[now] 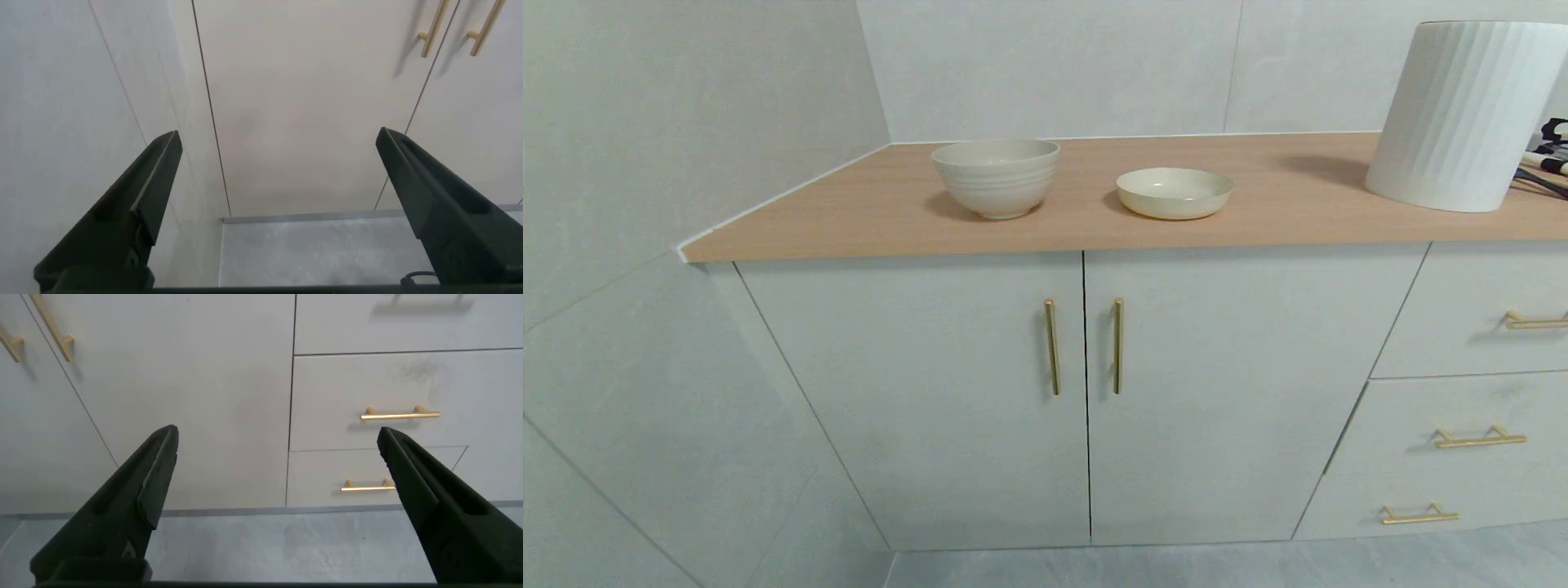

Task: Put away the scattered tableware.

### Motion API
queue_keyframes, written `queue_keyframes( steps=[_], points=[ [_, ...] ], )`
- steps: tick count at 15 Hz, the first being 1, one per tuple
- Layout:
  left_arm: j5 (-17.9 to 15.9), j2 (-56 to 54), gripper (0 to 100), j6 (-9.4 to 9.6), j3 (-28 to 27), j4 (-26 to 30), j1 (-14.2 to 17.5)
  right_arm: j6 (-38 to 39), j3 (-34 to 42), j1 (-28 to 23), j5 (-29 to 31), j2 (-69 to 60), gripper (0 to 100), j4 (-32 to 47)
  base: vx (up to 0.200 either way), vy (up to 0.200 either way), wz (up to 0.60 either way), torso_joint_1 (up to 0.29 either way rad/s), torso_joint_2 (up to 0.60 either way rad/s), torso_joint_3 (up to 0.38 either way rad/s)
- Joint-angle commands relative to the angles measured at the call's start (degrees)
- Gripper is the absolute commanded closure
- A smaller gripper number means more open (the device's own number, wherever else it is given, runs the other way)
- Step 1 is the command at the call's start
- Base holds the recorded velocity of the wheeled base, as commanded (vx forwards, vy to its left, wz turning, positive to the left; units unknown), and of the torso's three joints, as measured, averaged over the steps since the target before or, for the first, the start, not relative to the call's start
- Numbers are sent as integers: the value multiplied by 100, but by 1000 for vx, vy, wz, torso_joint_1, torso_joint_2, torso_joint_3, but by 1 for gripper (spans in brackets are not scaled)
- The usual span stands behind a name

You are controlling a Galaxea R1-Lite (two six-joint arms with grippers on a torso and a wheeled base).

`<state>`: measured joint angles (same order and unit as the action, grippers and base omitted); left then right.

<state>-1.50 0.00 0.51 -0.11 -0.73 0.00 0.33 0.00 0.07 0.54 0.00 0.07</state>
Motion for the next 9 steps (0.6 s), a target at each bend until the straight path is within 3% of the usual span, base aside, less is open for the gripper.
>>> queue_keyframes(
  steps=[1, 9],
  points=[
    [1, 0, 0, -7, -7, 3, 0, 2, 0, 1, -1, 0, 0, 1, 0, 0, 0, 0, 0, 0],
    [1, 0, 0, 2, -7, 3, 0, 11, 0, 1, -36, 0, 0, -7, 0, 0, 0, 0, 0, 0]
  ],
)
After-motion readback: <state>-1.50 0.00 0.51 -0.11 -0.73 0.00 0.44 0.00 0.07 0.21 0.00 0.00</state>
